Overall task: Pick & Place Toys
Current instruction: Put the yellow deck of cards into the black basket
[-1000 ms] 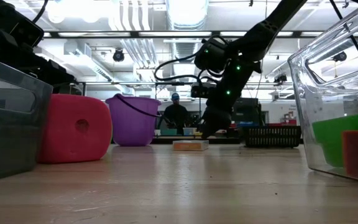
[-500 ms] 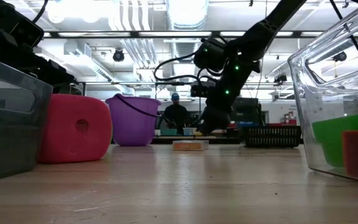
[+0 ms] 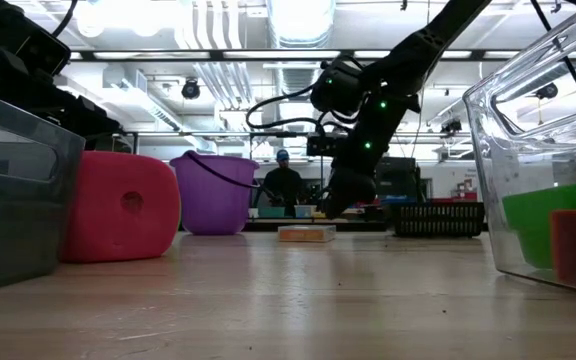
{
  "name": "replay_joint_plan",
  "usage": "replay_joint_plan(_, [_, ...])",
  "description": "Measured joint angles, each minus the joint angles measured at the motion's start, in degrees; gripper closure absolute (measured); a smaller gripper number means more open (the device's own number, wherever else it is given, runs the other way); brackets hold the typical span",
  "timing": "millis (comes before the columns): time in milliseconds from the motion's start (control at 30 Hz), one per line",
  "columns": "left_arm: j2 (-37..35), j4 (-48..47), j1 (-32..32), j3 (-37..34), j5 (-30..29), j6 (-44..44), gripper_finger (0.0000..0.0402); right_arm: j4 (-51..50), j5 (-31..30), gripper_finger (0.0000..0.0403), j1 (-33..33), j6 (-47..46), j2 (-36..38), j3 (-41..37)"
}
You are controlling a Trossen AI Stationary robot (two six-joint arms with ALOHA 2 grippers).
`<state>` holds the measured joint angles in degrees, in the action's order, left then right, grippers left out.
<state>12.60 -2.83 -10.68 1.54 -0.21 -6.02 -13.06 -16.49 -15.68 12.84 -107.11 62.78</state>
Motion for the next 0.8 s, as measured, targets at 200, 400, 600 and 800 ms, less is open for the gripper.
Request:
replay_joint_plan(200, [0.0, 0.0, 0.0, 0.0, 0.0, 0.0, 0.0101, -3.0, 6.3, 0.0385, 0.9, 0.0, 0.0, 1.3])
replay_joint_plan(400, [0.0, 0.0, 0.0, 0.0, 0.0, 0.0, 0.0101, -5.7, 11.9, 0.0385, 2.5, 0.0, 0.0, 2.6])
replay_joint_plan(600, [0.0, 0.0, 0.0, 0.0, 0.0, 0.0, 0.0101, -5.6, 12.4, 0.0385, 4.2, 0.2, 0.0, 2.7])
replay_joint_plan(800, [0.0, 0.0, 0.0, 0.0, 0.0, 0.0, 0.0101, -4.7, 12.3, 0.0385, 5.0, 0.2, -1.5, 2.8])
